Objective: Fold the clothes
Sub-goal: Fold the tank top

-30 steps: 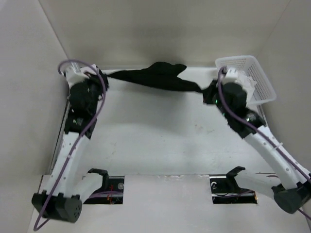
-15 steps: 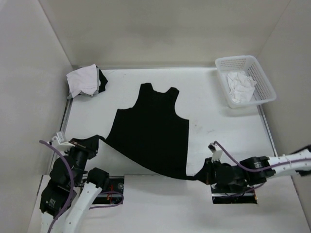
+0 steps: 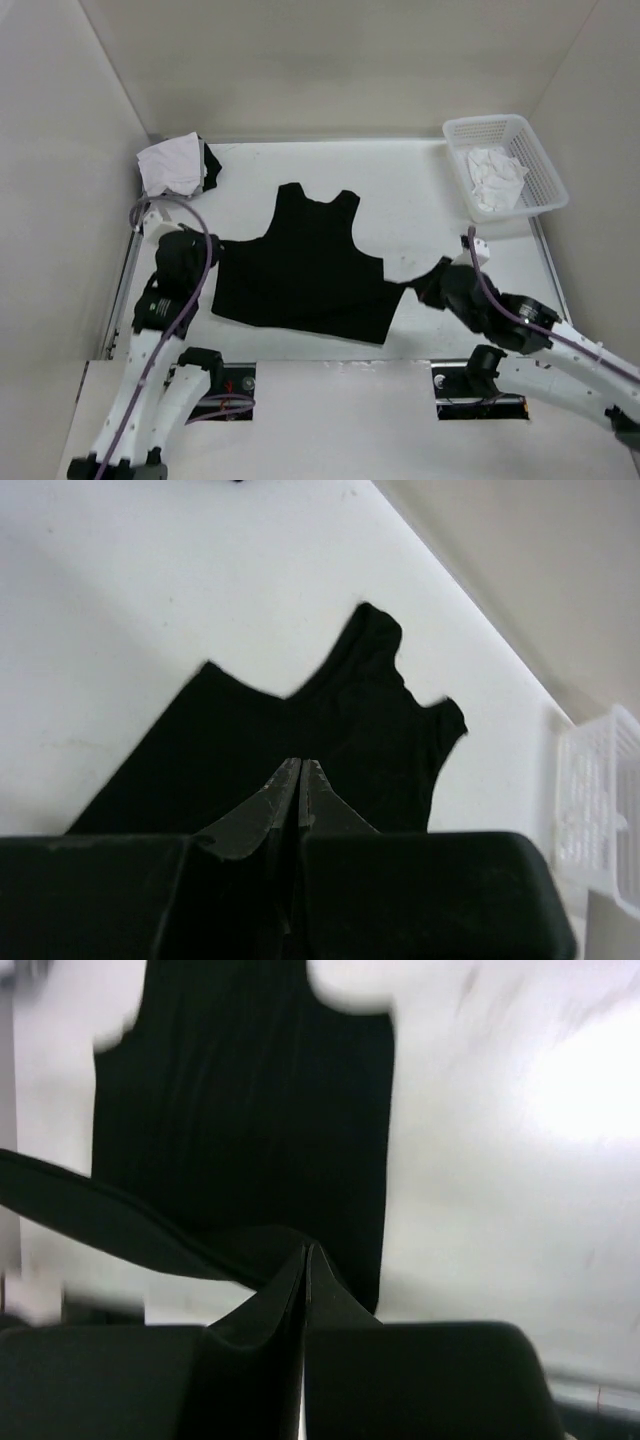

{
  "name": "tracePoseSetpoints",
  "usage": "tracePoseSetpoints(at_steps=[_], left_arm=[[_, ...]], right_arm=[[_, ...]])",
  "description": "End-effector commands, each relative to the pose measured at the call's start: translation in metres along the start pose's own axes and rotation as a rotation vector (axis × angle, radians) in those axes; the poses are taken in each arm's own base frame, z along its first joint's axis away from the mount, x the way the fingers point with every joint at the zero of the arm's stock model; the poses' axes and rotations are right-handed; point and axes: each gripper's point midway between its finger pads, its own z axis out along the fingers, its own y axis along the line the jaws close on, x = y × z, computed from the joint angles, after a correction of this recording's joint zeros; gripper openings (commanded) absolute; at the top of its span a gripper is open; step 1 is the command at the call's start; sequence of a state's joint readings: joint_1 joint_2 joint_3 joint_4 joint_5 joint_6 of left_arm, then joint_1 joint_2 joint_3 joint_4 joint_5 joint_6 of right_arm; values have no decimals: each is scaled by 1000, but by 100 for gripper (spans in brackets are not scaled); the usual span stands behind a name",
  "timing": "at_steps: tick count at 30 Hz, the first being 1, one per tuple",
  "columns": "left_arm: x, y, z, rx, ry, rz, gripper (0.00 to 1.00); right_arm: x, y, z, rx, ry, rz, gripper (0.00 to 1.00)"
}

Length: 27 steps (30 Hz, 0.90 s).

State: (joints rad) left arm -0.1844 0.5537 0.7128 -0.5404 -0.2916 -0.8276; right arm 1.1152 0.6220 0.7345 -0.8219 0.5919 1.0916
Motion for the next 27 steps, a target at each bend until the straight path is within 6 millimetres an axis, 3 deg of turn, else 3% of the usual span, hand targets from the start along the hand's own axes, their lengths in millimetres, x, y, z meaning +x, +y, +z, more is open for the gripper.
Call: tracePoseSetpoints(at_steps=[1,4,11,19,27], left_arm=[[-37,-37,39,82,-131,-84,1],[-46,-38,77,25,-153,-82,1],[-38,-50,173,-30,-117,-76,0],[-35,-73,240,-21,-86,-52,0],[-38,-76,296,-35,-69,-49,0]], right_arm=[[-57,37,39,-169,-107,-117,0],[-104,26,85,-117,-144,-78,0],[-160,37,168,-52,-151,-101,0],[-189,26,239,12,-131,-77,0],[-212,-7,277,56,-120,-26,0]])
